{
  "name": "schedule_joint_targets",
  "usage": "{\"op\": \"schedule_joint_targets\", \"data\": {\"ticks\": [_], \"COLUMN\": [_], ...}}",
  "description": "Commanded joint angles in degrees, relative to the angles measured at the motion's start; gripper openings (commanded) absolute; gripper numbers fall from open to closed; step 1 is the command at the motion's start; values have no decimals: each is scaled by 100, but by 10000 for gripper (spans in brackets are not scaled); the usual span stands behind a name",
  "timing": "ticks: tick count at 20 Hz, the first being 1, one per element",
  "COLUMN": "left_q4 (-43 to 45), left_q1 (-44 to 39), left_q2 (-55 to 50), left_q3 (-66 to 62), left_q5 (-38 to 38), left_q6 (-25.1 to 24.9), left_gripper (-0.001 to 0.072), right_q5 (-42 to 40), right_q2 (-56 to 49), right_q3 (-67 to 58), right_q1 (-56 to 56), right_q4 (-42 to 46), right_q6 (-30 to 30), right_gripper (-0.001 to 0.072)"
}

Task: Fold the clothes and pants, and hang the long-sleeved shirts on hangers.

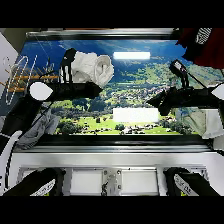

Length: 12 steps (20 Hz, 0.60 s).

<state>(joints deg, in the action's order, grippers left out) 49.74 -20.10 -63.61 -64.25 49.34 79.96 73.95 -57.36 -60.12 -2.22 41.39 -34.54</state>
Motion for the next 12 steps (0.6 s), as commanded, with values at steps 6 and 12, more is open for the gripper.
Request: {"op": "schedule_joint_targets", "data": {"ticks": [6,12], "left_q4": [-26,337], "left_q1": [-4,664], "left_q2": [-2,46], "left_q3": [-7,-9], "left_q5": [-35,256], "left_q6": [-2,96], "left_gripper": [13,697], "right_q5": [2,2], "right_q2": [4,4], "right_q3": [-4,-4], "right_q1": [4,4], "right_q4": [0,0], "right_q6": [0,0], "right_gripper": [19,19]}}
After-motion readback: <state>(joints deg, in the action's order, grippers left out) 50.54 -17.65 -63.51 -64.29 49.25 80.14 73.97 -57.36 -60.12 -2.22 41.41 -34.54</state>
